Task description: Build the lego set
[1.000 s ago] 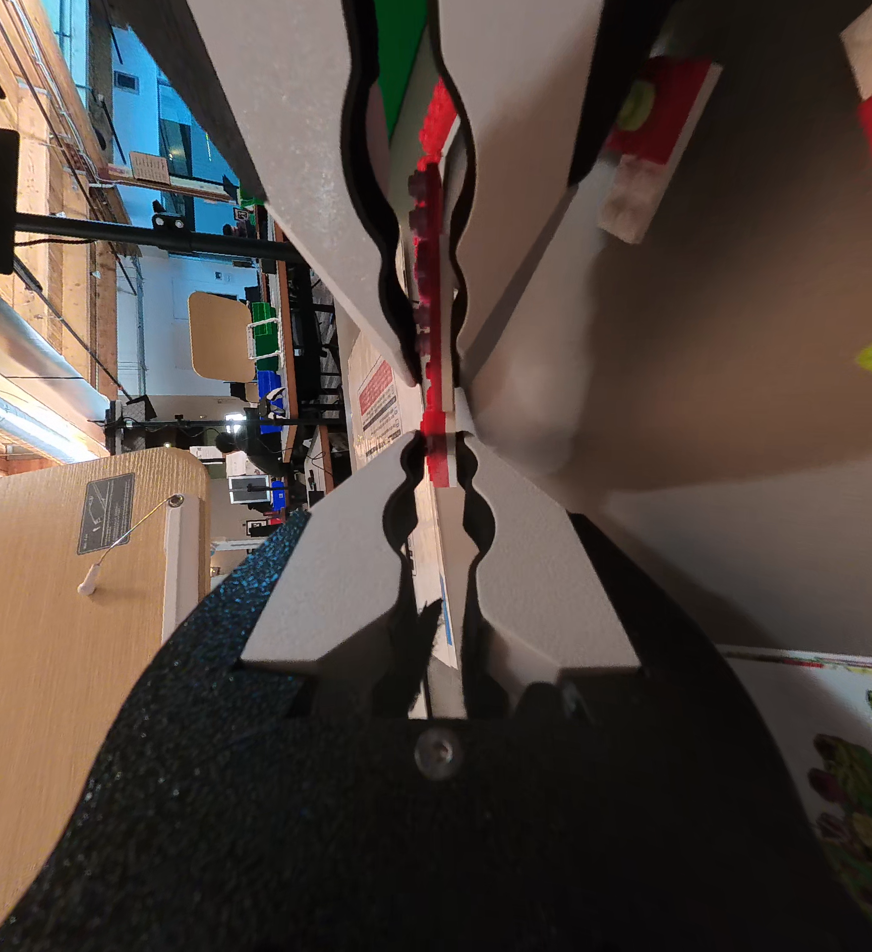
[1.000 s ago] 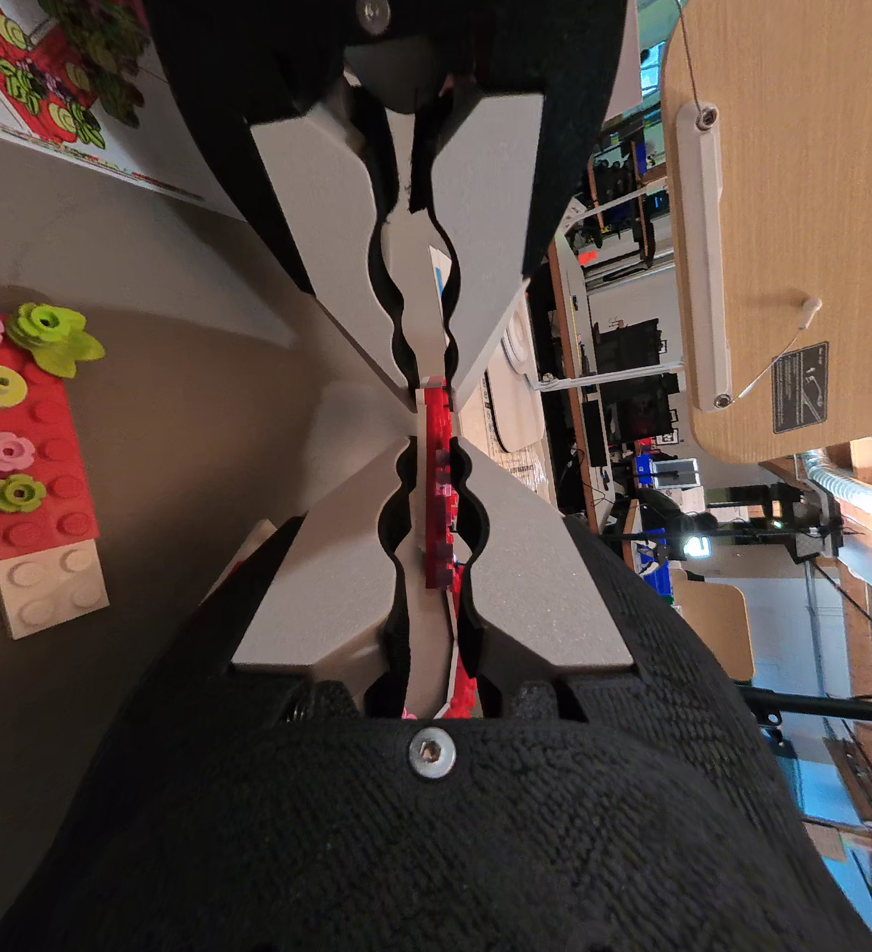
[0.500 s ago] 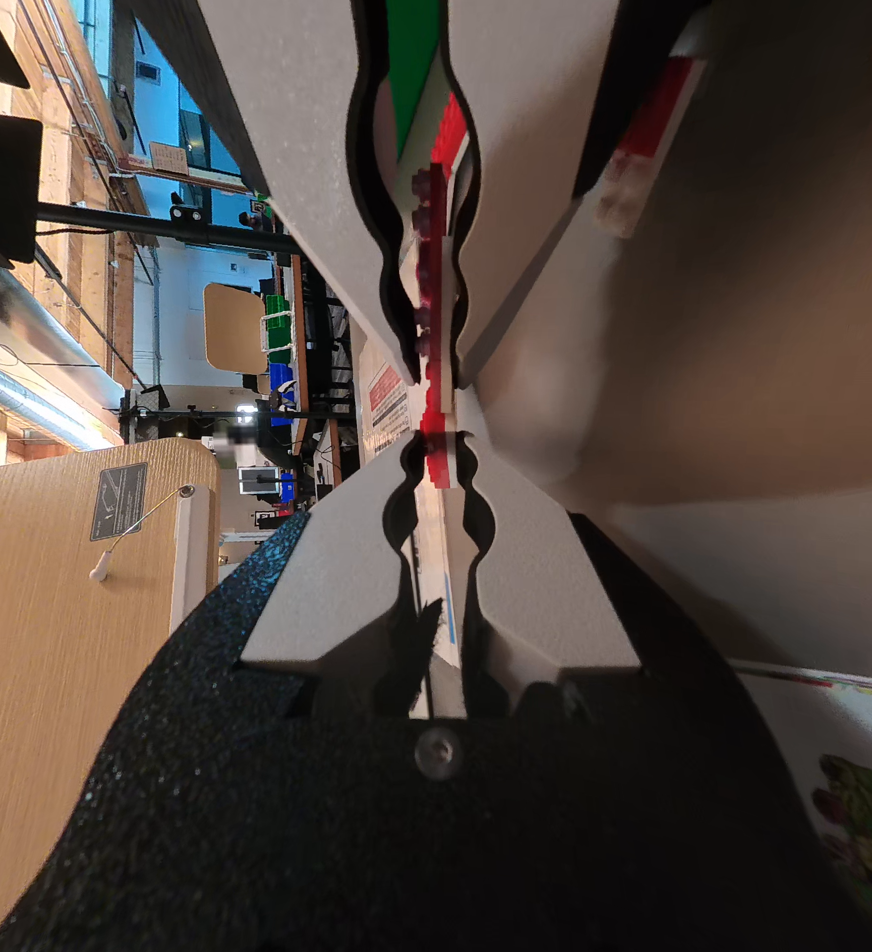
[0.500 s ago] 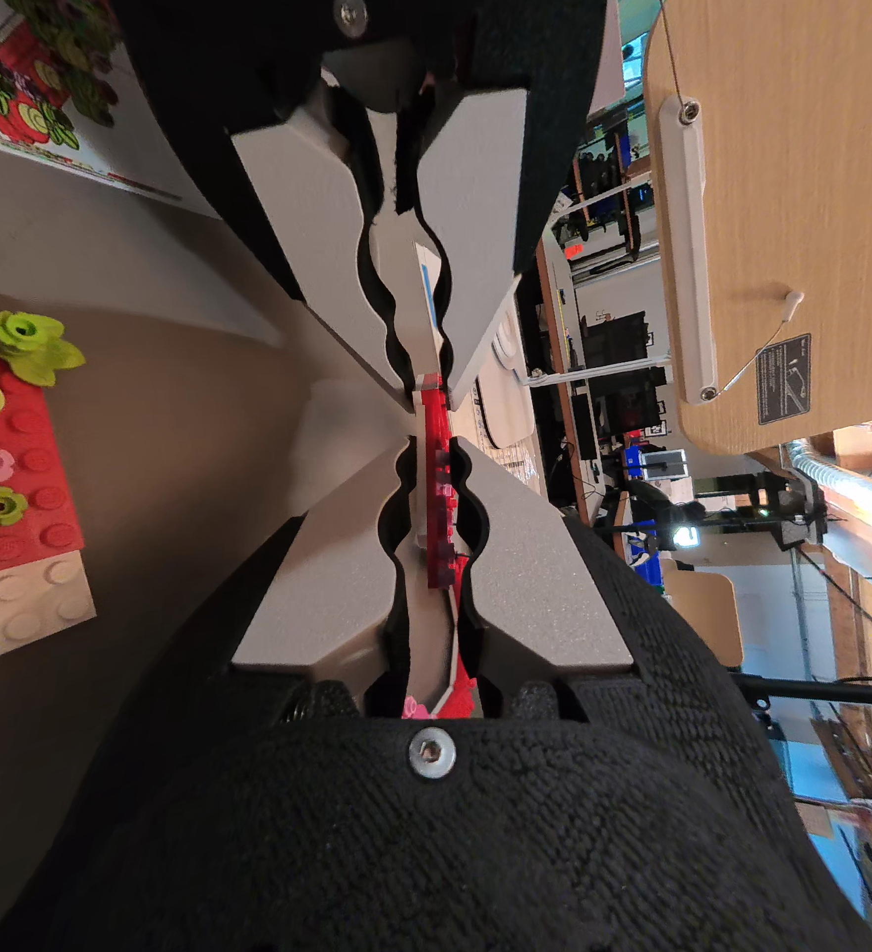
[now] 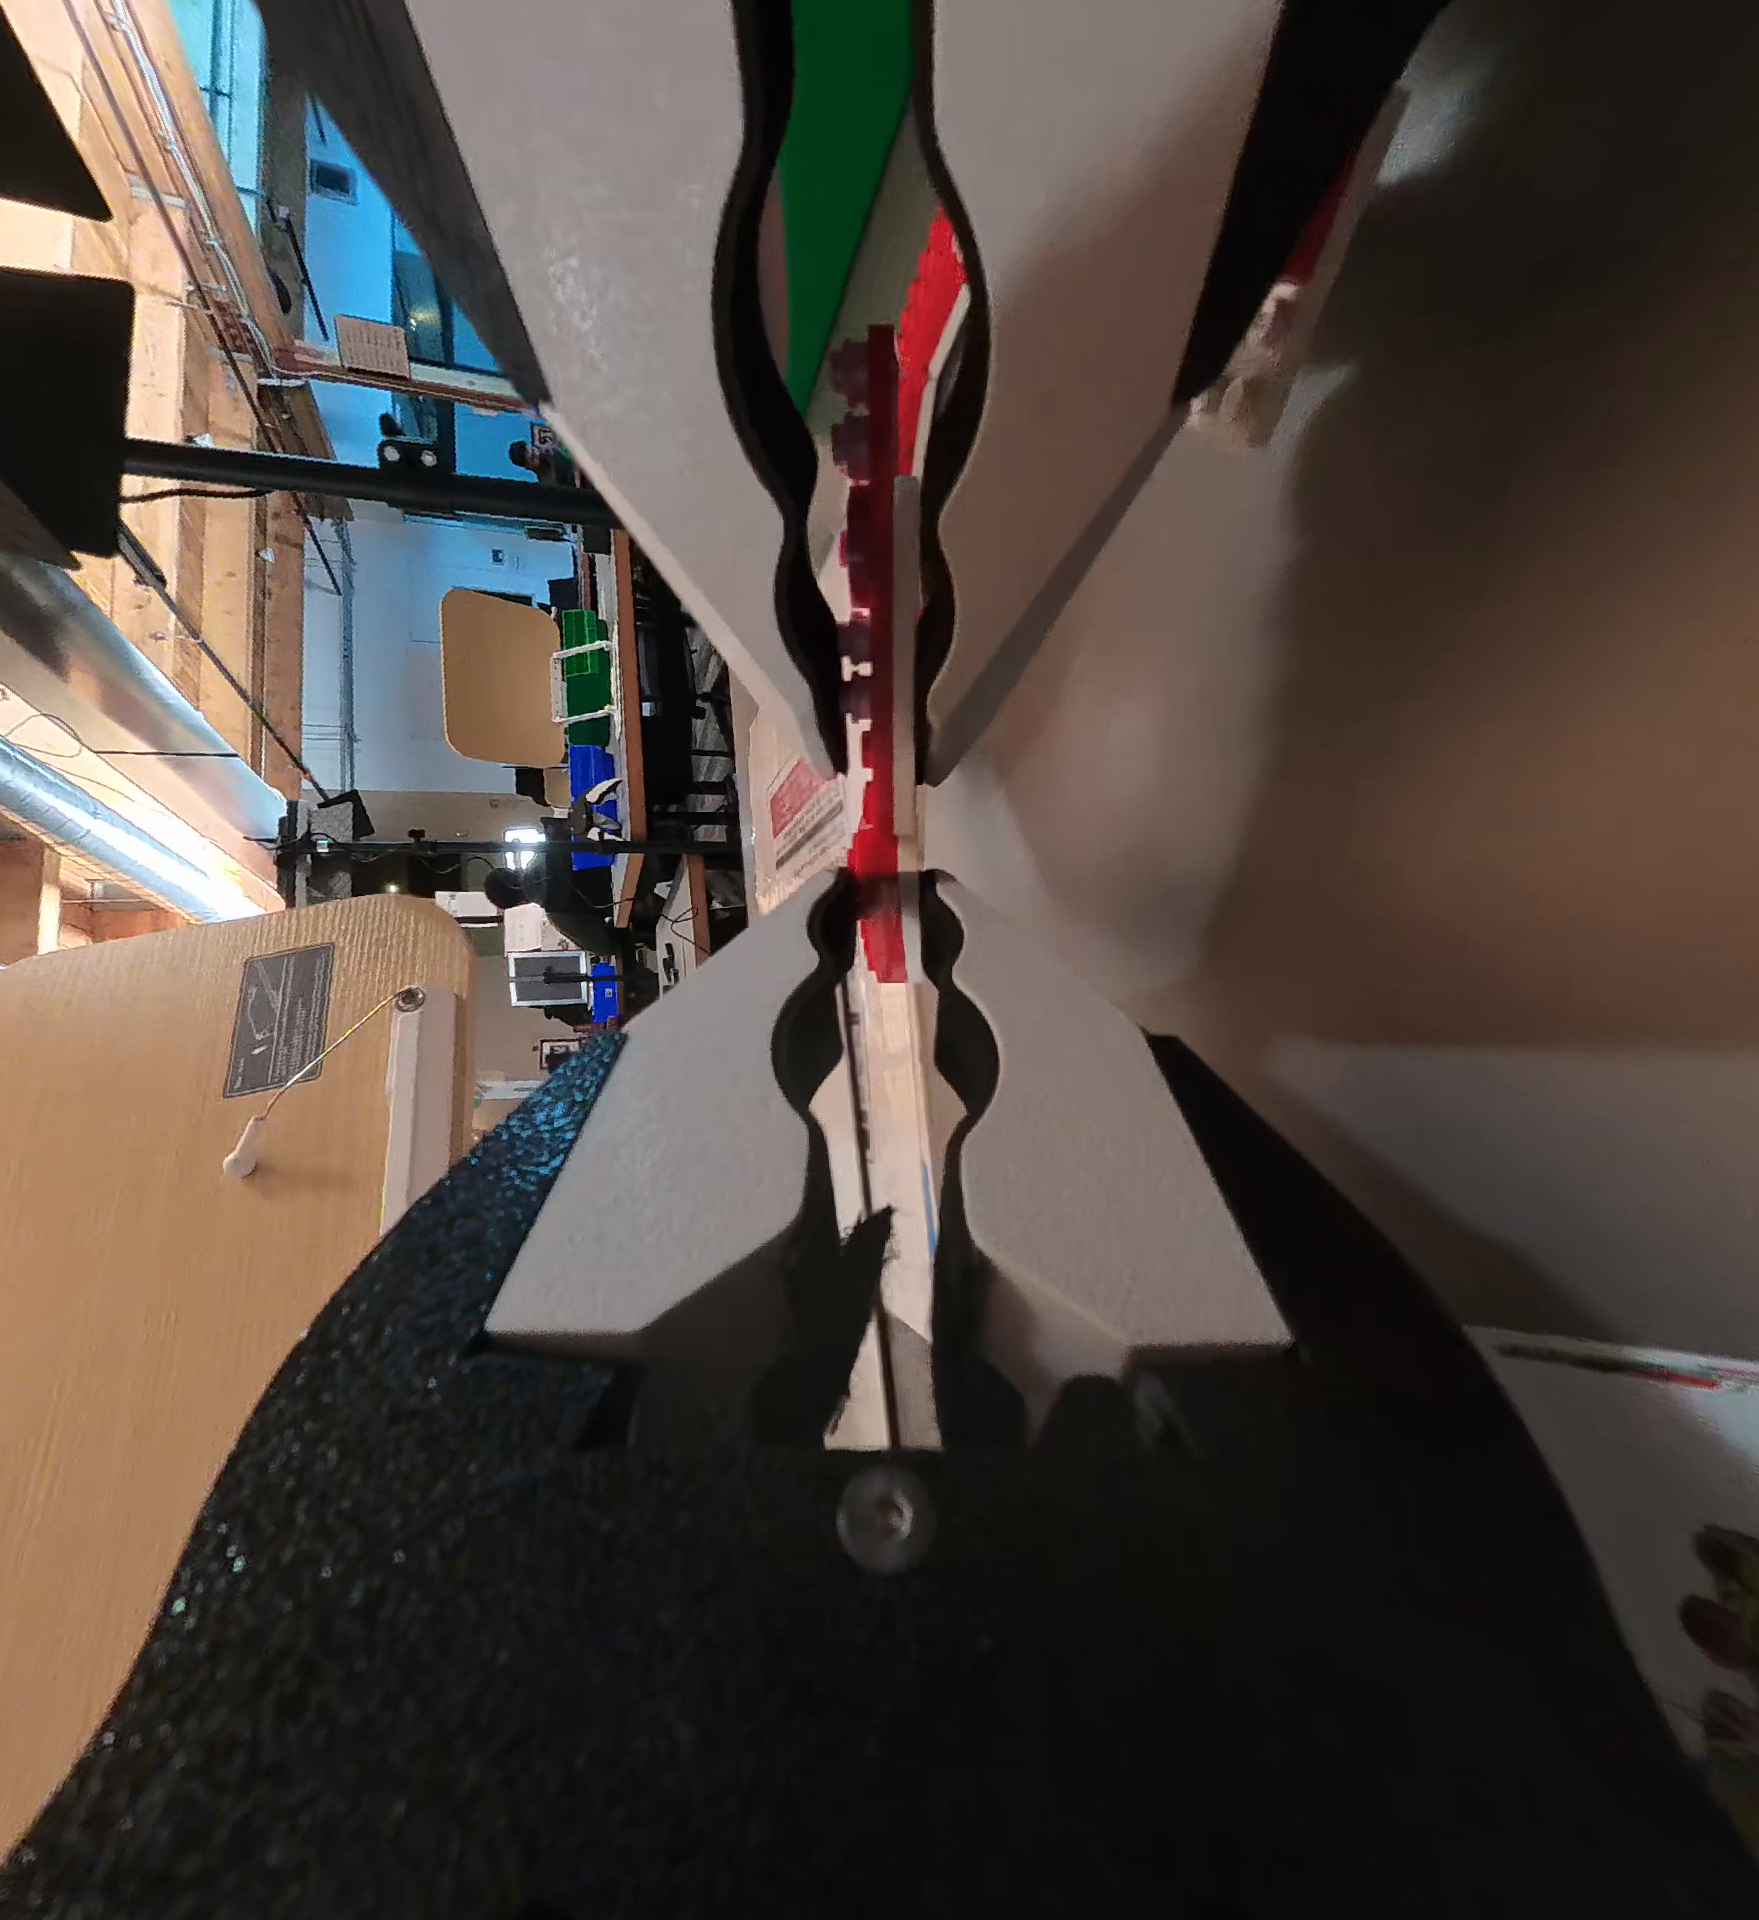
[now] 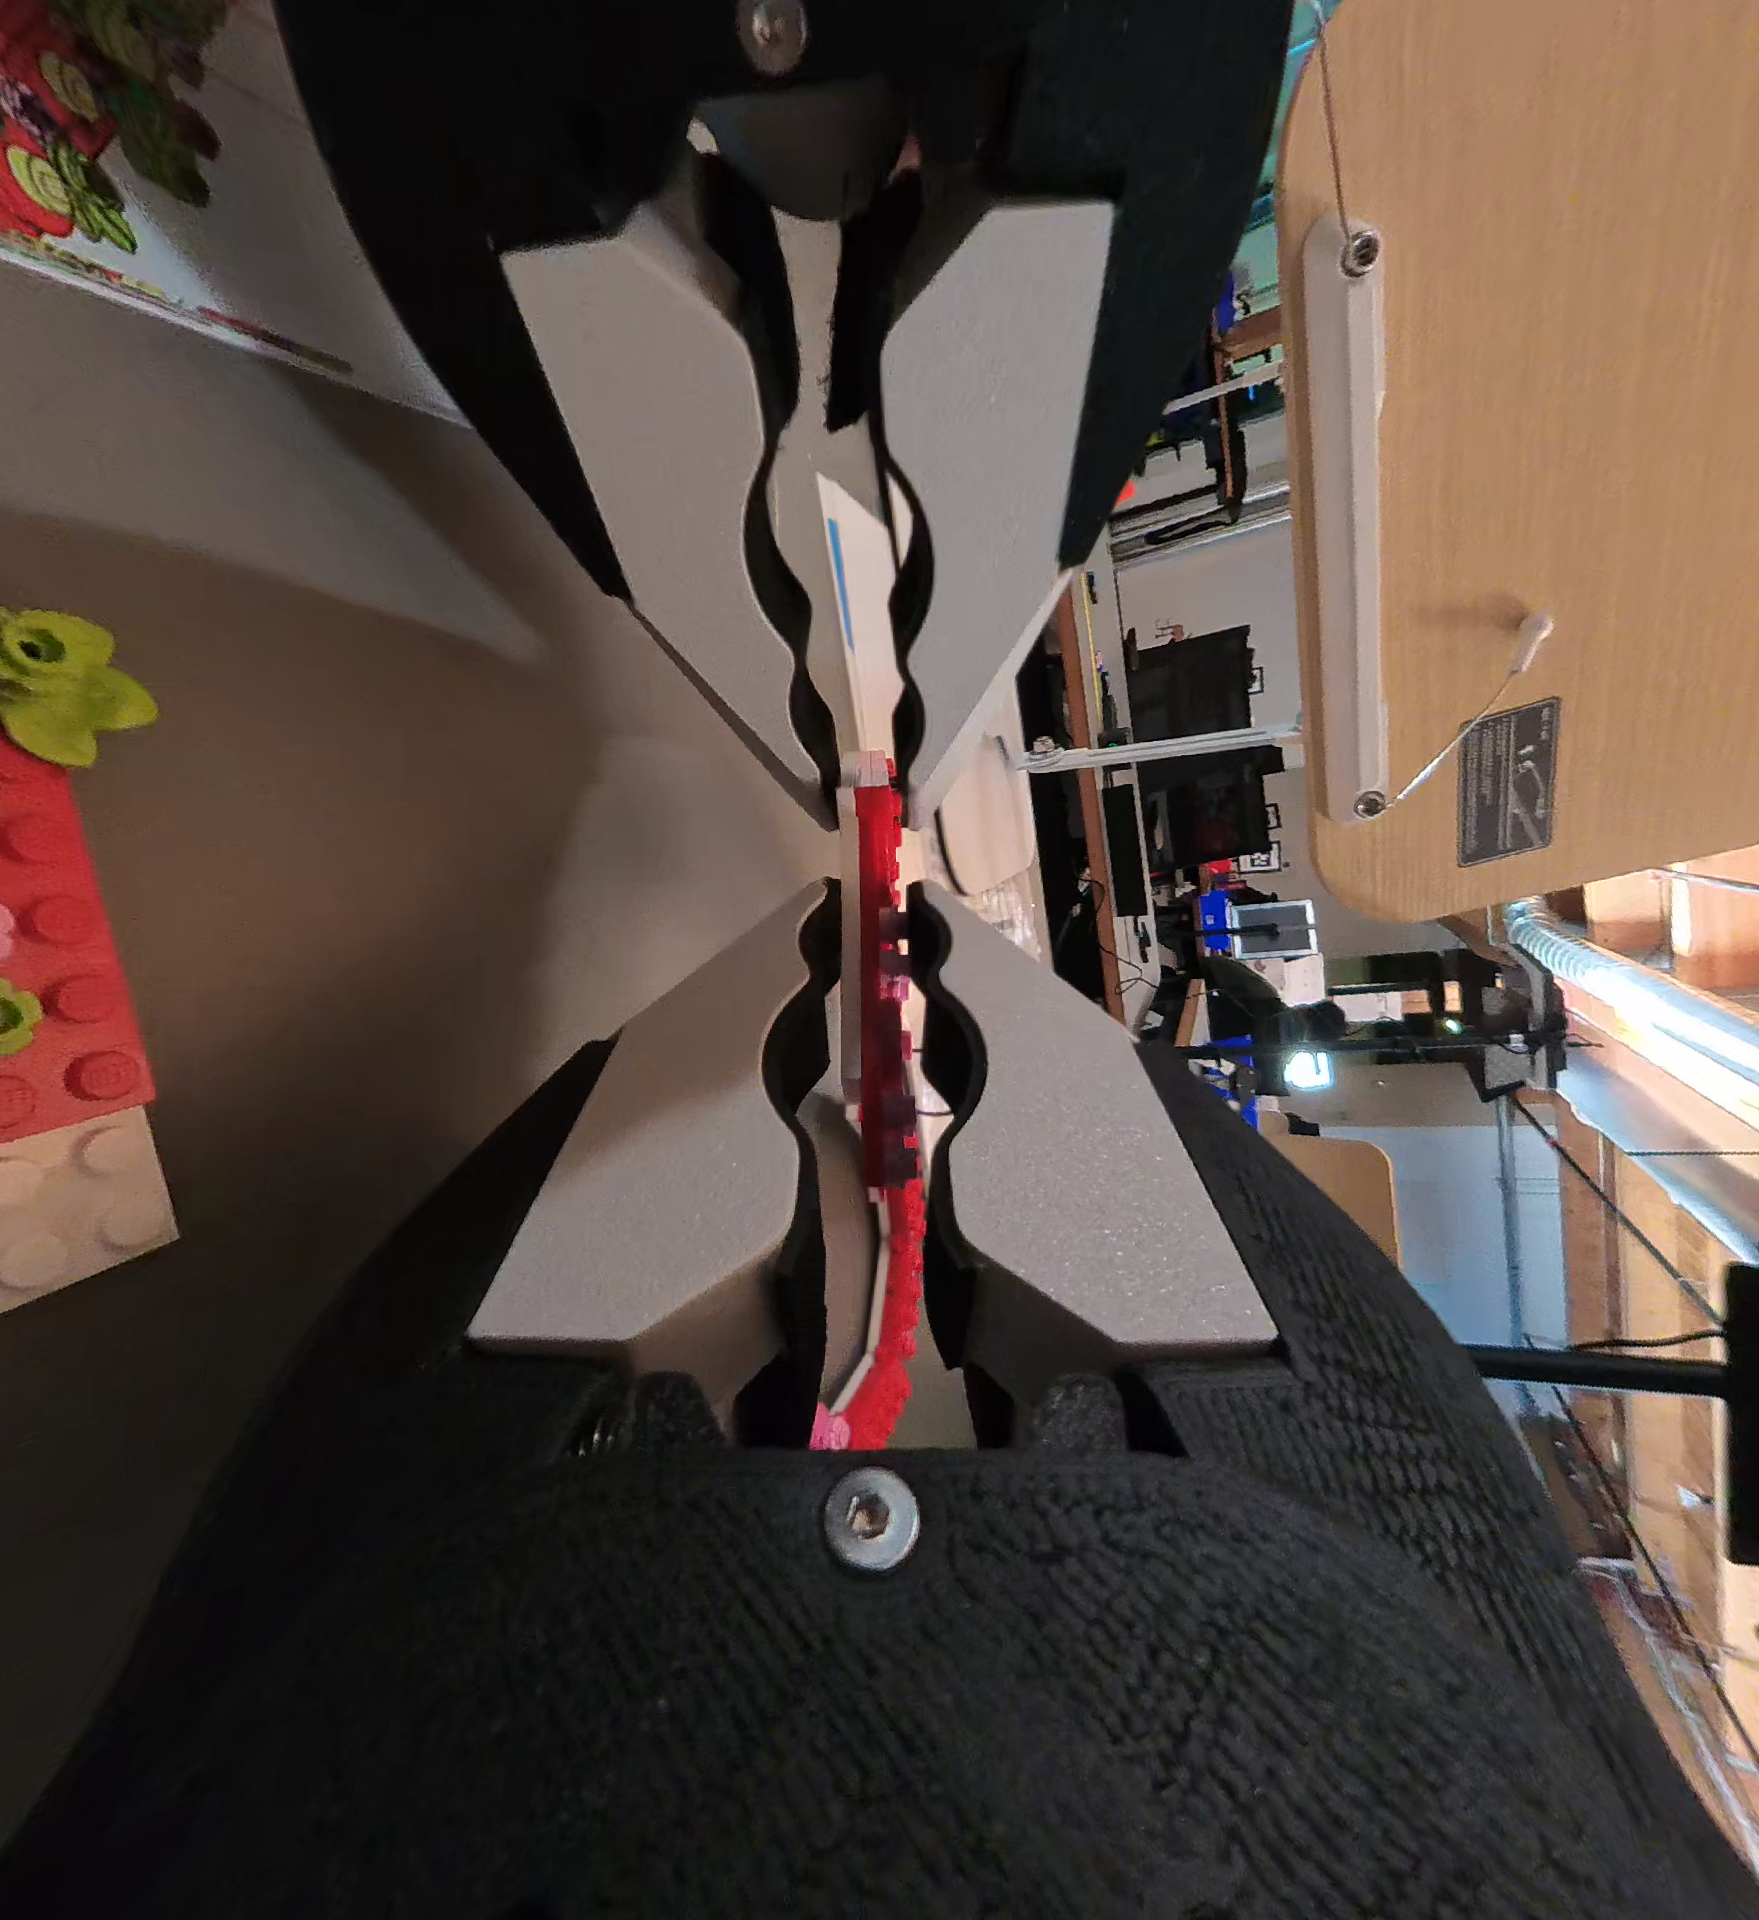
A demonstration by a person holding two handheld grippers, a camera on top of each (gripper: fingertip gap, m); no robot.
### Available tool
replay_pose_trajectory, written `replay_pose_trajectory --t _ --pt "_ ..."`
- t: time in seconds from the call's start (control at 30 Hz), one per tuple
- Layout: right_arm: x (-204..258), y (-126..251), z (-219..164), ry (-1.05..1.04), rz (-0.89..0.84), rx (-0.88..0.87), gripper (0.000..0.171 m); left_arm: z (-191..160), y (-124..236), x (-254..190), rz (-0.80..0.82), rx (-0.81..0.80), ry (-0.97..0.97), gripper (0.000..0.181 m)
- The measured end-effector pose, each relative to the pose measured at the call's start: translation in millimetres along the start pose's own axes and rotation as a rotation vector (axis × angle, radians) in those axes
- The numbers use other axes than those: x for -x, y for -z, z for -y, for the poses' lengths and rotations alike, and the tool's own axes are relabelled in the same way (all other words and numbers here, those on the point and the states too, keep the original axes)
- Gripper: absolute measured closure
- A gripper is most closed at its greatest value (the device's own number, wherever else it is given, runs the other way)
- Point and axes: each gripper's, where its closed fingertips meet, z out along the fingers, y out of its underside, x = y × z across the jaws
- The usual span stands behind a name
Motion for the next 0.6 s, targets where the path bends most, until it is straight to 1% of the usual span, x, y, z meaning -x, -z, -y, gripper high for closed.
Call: replay_pose_trajectory --t 0.4,0.5,0.6 --pt "1.9 -0.9 0.9 -0.058 0.015 -0.008 0.161 -1.4 1.4 -2.5 0.0 0.009 -0.003 0.173" --pt "-2.0 0.2 2.5 -0.048 -0.013 -0.019 0.161 -0.7 2.5 2.9 0.016 -0.004 -0.002 0.173" --pt "0.7 -0.8 1.2 -0.07 0.016 -0.017 0.161 -1.3 1.4 -0.3 0.026 0.015 -0.024 0.173"
